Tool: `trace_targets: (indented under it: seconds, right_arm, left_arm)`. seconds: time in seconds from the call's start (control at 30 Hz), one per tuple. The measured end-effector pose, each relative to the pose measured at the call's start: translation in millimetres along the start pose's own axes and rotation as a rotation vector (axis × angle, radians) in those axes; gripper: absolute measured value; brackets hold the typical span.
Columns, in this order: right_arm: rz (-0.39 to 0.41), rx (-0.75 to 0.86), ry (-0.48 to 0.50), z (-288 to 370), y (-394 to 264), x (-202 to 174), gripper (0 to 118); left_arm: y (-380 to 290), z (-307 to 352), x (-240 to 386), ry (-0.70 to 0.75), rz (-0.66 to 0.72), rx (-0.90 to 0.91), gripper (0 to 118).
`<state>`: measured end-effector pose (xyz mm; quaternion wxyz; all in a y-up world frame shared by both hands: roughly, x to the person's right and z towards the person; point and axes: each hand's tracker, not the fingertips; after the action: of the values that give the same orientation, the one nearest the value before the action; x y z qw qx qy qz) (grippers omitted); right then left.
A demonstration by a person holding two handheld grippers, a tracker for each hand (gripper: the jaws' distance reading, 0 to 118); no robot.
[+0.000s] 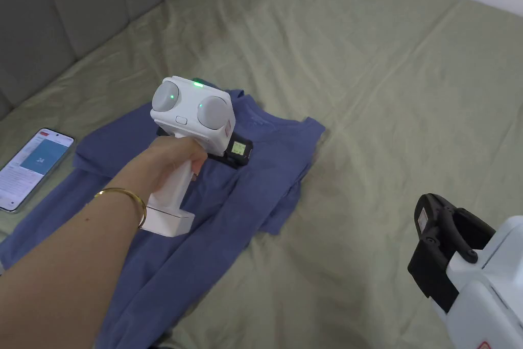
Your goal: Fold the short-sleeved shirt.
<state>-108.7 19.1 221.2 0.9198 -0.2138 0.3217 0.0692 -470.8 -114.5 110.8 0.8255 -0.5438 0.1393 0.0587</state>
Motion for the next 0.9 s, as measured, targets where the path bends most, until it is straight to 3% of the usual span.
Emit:
trace_targets:
  seconds: [0.03,0.13,0.2,0.23,0.27,0.47,0.63,0.8,0.9]
  right_arm:
    - [-0.001,-0.008,-0.005,-2.7,-0.9,2.4,0]
    - [-0.016,-0.025,-0.004,-5.7,-4.7,6.9,0]
    - [-0.023,-0.028,-0.003,-5.1,-8.1,7.3,0]
    - [-0.028,-0.031,-0.002,-3.9,-9.5,6.8,0]
    - [-0.035,-0.036,0.001,-1.5,-10.8,6.2,0]
    - [-0.042,-0.027,0.006,27.4,-9.4,5.7,0]
    - [-0.048,0.03,-0.005,66.7,0.6,6.4,0]
    - [-0.028,0.096,-0.016,116.0,5.2,2.8,0]
    - [-0.007,0.134,-0.017,147.1,2.3,0.5,0]
  left_arm:
    - [0.4,-6.5,3.7,0.024,-0.028,-0.023,87]
    - [-2.0,6.1,3.9,-0.013,0.034,-0.039,72]
    - [-2.8,14.5,2.6,-0.018,0.04,-0.035,37]
    - [0.9,16.4,2.2,0.002,0.03,-0.031,12]
    - [-1.4,17.5,0.7,0.068,0.002,-0.013,0]
    - [-19.6,59.4,-20.6,-0.031,0.243,0.129,0]
    - [-38.3,124.0,-25.7,0.021,0.226,0.294,0]
    - [-64.4,211.2,-33.6,-0.063,0.354,0.499,0]
    - [-79.8,262.3,-29.4,-0.069,0.349,0.6,0]
